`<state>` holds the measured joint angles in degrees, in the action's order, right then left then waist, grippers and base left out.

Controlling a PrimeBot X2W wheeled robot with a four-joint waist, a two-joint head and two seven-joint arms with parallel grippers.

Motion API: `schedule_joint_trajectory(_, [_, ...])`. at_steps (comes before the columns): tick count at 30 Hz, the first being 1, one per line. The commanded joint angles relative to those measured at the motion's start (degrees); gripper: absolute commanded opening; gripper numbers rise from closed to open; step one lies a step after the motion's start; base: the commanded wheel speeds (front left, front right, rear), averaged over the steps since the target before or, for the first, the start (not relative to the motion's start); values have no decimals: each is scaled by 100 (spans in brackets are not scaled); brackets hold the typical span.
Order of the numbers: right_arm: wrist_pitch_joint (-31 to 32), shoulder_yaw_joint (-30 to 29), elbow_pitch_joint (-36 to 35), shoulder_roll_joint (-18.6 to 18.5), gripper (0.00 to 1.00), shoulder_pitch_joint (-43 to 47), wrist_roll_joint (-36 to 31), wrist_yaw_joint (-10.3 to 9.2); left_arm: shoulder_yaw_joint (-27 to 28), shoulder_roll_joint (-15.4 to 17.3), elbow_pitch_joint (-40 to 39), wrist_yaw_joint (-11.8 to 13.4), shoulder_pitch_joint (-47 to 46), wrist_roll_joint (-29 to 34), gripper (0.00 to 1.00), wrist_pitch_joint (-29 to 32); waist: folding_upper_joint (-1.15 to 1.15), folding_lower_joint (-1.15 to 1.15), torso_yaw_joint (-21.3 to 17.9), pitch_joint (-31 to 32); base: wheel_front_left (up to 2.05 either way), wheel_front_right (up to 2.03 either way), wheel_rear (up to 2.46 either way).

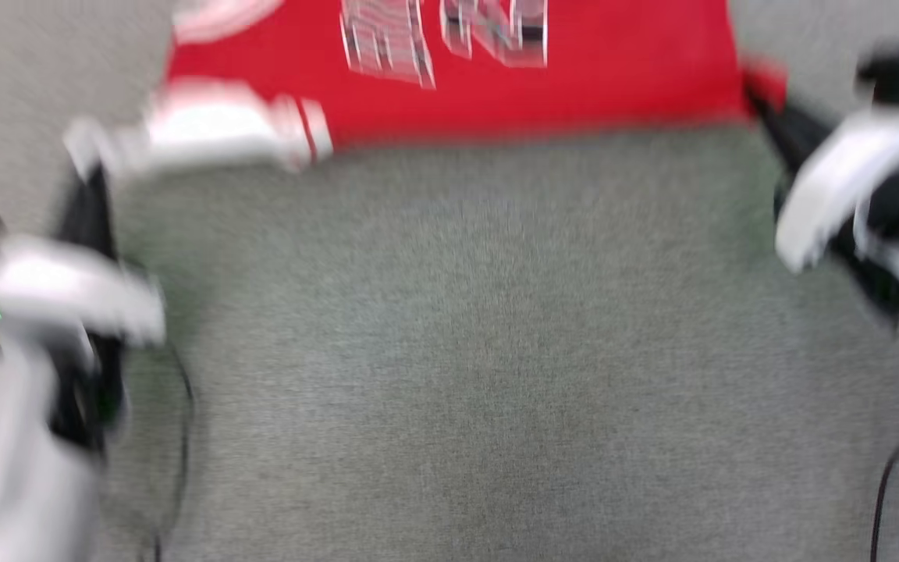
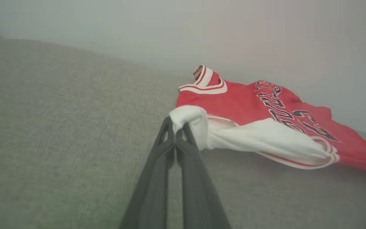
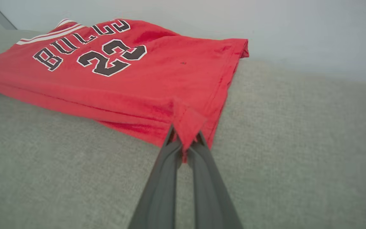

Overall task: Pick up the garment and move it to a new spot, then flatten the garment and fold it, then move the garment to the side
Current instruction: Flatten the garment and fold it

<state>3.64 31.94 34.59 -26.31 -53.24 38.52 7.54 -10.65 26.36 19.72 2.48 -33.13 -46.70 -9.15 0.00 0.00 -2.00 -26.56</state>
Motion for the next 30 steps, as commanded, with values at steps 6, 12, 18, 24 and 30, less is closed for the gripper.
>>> schedule_joint_trajectory(6, [5, -496, -361, -124, 0, 1867, 190, -11, 72, -14, -1151, 653, 2386, -335, 0, 399, 0, 0, 147, 1410, 0, 0, 0])
schedule_joint_trajectory(12, [262, -1004, -889, -78, 0, 3174, 80, -12, 176, 149, -2139, 1218, 3849, -475, 0, 740, 0, 0, 162, 1954, 0, 0, 0])
schedule_joint_trajectory(18, [702, -1635, -1652, 61, 0, 4295, -190, -12, 244, 280, -2850, 1594, 4727, -564, 0, 1024, 0, 0, 211, 2333, 0, 0, 0])
schedule_joint_trajectory(24, [1573, -2637, -2836, 529, 0, 5713, -645, -12, 354, 433, -3500, 1929, 5403, -630, 0, 1279, 0, 0, 257, 2646, 0, 0, 0])
schedule_joint_trajectory(30, [2377, -3311, -3934, 1106, 0, 6367, -1064, -12, 358, 600, -3850, 1993, 5335, -591, 0, 1454, 0, 0, 233, 2636, 0, 0, 0])
